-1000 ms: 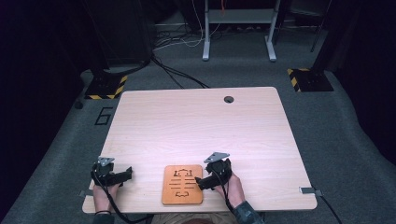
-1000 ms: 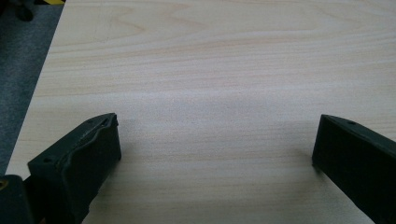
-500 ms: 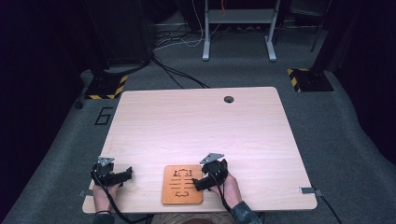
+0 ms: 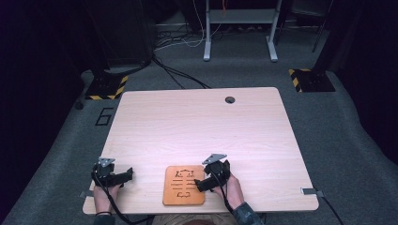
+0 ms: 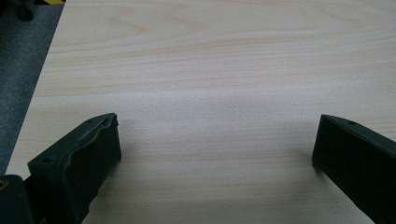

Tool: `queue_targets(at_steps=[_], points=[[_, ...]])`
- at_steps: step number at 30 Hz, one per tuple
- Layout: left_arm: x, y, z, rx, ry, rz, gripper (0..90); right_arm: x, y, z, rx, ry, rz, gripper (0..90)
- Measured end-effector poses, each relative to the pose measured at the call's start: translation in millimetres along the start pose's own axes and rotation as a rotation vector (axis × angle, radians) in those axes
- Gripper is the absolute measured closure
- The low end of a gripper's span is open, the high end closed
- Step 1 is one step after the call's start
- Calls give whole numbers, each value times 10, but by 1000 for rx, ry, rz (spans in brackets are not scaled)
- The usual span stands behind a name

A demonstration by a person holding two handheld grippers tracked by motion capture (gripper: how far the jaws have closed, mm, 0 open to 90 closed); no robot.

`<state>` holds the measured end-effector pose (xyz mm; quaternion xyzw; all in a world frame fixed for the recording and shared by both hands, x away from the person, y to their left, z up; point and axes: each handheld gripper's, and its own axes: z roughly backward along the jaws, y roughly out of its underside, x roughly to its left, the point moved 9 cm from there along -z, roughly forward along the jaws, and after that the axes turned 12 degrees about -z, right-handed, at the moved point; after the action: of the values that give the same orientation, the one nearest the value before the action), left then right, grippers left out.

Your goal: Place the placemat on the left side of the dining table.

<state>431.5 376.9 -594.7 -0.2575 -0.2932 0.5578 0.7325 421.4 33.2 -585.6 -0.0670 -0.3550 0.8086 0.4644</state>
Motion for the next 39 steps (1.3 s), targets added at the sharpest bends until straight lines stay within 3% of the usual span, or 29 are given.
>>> queue_targets(at_steps=[6, 14, 21, 31, 39], points=[[0, 0, 0, 0, 0, 0, 8, -42, 45, 27, 19, -18, -25, 6], [-1, 1, 0, 0, 0, 0, 8, -88, 62, 49, 18, -24, -10, 0], [-1, 1, 1, 0, 0, 0, 8, -123, 83, 68, -20, -39, -6, 0], [-1, 1, 1, 0, 0, 0, 9, -211, 117, 118, -30, -40, 0, 0], [-1, 1, 1, 0, -1, 1, 9, -289, 144, 151, -23, -14, 12, 0]])
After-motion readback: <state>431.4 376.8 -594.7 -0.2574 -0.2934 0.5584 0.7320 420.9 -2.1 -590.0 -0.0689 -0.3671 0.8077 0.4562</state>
